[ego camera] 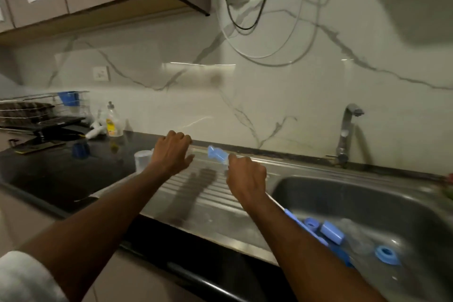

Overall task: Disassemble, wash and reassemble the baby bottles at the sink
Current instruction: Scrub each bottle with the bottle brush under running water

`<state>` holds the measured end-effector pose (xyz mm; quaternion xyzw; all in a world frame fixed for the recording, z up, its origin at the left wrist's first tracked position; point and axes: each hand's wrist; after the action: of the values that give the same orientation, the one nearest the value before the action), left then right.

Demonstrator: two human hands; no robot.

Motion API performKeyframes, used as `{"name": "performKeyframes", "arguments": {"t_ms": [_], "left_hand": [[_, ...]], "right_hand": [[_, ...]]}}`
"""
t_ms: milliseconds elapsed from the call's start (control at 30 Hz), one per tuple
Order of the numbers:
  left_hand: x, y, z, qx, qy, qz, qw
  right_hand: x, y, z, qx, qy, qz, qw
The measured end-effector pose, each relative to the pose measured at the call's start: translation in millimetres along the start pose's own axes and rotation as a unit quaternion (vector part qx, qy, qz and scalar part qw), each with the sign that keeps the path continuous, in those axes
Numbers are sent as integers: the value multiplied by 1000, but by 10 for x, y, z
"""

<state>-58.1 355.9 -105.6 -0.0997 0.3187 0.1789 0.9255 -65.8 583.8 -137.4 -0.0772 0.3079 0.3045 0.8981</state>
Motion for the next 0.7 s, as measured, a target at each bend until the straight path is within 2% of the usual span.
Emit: {"name": "performKeyframes", "arguments": {"t_ms": [233, 400, 533, 700], "left_hand": [[108, 1038, 167, 84, -15, -45, 995], [390, 1901, 216, 120, -27, -114, 986], [643, 2419, 12, 121, -64, -165, 977], [819, 2939, -272, 154, -170, -208, 951]], "right_hand": [[-19, 920, 632, 44, -62, 7, 997], [201, 1415, 1016, 149, -103, 48, 982], [520, 1795, 1057, 150, -138, 10, 979], [1022, 2319, 831, 107, -178, -70, 976]]}}
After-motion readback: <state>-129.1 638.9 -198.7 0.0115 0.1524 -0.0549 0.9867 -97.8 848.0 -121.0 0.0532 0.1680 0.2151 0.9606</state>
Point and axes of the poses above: each hand's wrist, its own x-axis away from the middle knuckle, its own z-axis out of the back of the hand, y = z × x, and after that the axes turned 12 degrees about z, right-handed
